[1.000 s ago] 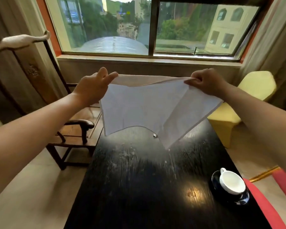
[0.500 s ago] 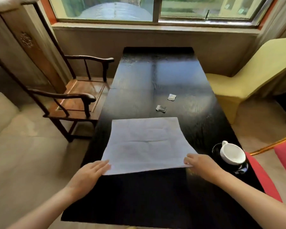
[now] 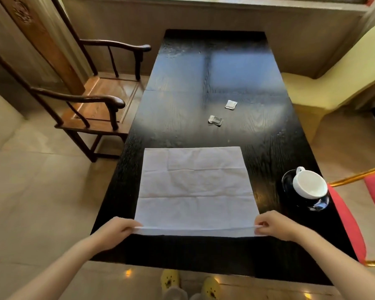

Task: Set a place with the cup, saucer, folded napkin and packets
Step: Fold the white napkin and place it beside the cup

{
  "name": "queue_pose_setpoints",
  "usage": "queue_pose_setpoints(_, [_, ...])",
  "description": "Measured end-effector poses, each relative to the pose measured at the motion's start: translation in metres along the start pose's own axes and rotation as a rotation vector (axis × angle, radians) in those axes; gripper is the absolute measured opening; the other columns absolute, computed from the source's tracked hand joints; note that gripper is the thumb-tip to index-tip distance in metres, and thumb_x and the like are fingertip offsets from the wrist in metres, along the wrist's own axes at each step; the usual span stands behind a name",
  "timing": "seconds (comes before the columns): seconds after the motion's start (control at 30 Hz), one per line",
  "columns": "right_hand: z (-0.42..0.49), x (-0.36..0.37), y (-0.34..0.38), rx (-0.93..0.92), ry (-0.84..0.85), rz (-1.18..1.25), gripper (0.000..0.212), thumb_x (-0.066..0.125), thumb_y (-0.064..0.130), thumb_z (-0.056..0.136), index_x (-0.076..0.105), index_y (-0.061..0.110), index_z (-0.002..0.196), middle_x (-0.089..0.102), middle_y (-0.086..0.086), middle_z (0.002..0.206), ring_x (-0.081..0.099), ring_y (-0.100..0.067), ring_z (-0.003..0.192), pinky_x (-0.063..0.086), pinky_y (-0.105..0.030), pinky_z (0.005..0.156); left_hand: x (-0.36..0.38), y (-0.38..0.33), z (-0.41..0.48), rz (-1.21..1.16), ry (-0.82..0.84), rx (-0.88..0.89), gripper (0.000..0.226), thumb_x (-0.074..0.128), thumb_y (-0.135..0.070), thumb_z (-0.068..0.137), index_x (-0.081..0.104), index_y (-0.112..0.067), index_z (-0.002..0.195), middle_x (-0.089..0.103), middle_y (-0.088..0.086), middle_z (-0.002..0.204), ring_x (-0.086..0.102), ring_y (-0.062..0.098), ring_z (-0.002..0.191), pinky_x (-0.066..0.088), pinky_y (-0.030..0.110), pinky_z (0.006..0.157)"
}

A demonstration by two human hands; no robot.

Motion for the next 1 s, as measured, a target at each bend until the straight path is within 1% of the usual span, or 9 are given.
queue_pose_setpoints(0.13, [0.004, -0.054, -0.008, 0.015, -0.080, 0.332, 0.019, 0.068, 0.035, 0.080, 0.070, 0.018, 0.072, 0.064, 0.003, 0.072, 0.062, -0.010, 0.070, 0.049, -0.026, 0.069, -0.045, -0.010, 0.021, -0.495, -0.196, -0.121, 0.020, 0.058, -0.018, 0.089, 0.069, -0.035, 0.089, 0.070, -0.009, 0.095, 0.064, 0.006, 0.093, 0.047, 0.022, 0.083])
queue_pose_setpoints(0.23, [0.018, -0.086, -0.008, 0.029, -0.177, 0.656, 0.018, 0.068, 0.029, 0.081, 0.071, 0.012, 0.085, 0.071, -0.006, 0.087, 0.068, -0.021, 0.086, 0.053, -0.034, 0.080, -0.073, -0.017, 0.049, -0.790, -0.300, -0.220, 0.017, 0.060, -0.022, 0.087, 0.071, -0.017, 0.099, 0.074, 0.001, 0.091, 0.069, 0.017, 0.087, 0.053, 0.026, 0.072])
queue_pose_setpoints(0.33, [0.046, -0.104, 0.000, 0.051, -0.397, 0.791, 0.018, 0.062, 0.027, 0.086, 0.070, 0.013, 0.093, 0.070, -0.009, 0.093, 0.066, -0.025, 0.089, 0.054, -0.035, 0.075, -0.092, -0.021, 0.087, -0.880, -0.433, -0.283, 0.018, 0.061, -0.028, 0.087, 0.069, -0.017, 0.099, 0.070, 0.004, 0.096, 0.066, 0.022, 0.089, 0.054, 0.034, 0.073])
queue_pose_setpoints(0.43, [0.088, -0.112, 0.009, 0.091, -0.619, 0.813, 0.020, 0.055, 0.027, 0.091, 0.067, 0.012, 0.089, 0.066, -0.010, 0.086, 0.060, -0.025, 0.081, 0.048, -0.036, 0.069, -0.100, -0.017, 0.128, -0.864, -0.580, -0.321, 0.016, 0.062, -0.031, 0.086, 0.069, -0.016, 0.089, 0.068, 0.007, 0.092, 0.064, 0.024, 0.084, 0.052, 0.038, 0.074])
queue_pose_setpoints(0.6, [0.163, -0.117, 0.007, 0.162, -0.890, 0.554, 0.039, 0.044, 0.027, 0.094, 0.060, -0.004, 0.077, 0.056, -0.012, 0.070, 0.050, -0.025, 0.065, 0.035, -0.031, 0.054, -0.097, 0.005, 0.192, -0.573, -0.772, -0.405, 0.033, 0.045, -0.037, 0.093, 0.063, -0.012, 0.080, 0.059, 0.008, 0.075, 0.051, 0.019, 0.064, 0.036, 0.029, 0.054])
queue_pose_setpoints(0.67, [0.187, -0.113, 0.001, 0.195, -0.919, 0.437, 0.039, 0.041, 0.029, 0.096, 0.056, 0.001, 0.074, 0.058, -0.011, 0.072, 0.054, -0.029, 0.067, 0.038, -0.033, 0.055, -0.092, 0.012, 0.209, -0.482, -0.817, -0.412, 0.035, 0.040, -0.035, 0.095, 0.061, -0.012, 0.080, 0.057, 0.004, 0.073, 0.049, 0.019, 0.065, 0.034, 0.029, 0.053])
queue_pose_setpoints(0.77, [0.214, -0.108, -0.007, 0.257, -0.949, 0.260, 0.035, 0.038, 0.032, 0.098, 0.051, 0.010, 0.074, 0.058, -0.013, 0.071, 0.052, -0.031, 0.066, 0.032, -0.030, 0.052, -0.084, 0.020, 0.228, -0.356, -0.857, -0.425, 0.030, 0.041, -0.028, 0.095, 0.058, -0.008, 0.081, 0.057, 0.007, 0.076, 0.051, 0.026, 0.072, 0.035, 0.033, 0.059])
queue_pose_setpoints(0.87, [0.230, -0.104, -0.011, 0.321, -0.985, 0.113, 0.036, 0.035, 0.030, 0.099, 0.054, 0.002, 0.086, 0.063, -0.025, 0.081, 0.057, -0.041, 0.073, 0.034, -0.036, 0.059, -0.080, 0.025, 0.240, -0.166, -0.868, -0.438, 0.026, 0.041, -0.025, 0.096, 0.057, -0.008, 0.087, 0.061, 0.015, 0.087, 0.055, 0.035, 0.078, 0.037, 0.036, 0.064])
queue_pose_setpoints(1.0, [0.240, -0.103, -0.008, 0.336, -1.042, -0.053, 0.034, 0.034, 0.027, 0.100, 0.051, -0.002, 0.091, 0.065, -0.030, 0.083, 0.061, -0.047, 0.076, 0.038, -0.040, 0.060, -0.080, 0.024, 0.251, 0.002, -0.901, -0.450, 0.028, 0.036, -0.027, 0.097, 0.052, -0.006, 0.090, 0.060, 0.020, 0.095, 0.057, 0.042, 0.081, 0.037, 0.039, 0.064])
Point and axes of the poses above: each hand's wrist, its own z-axis towards the middle knuckle, its own x-axis out of the palm, y = z × x, the point moved 3 cm from there along z, towards the middle knuckle
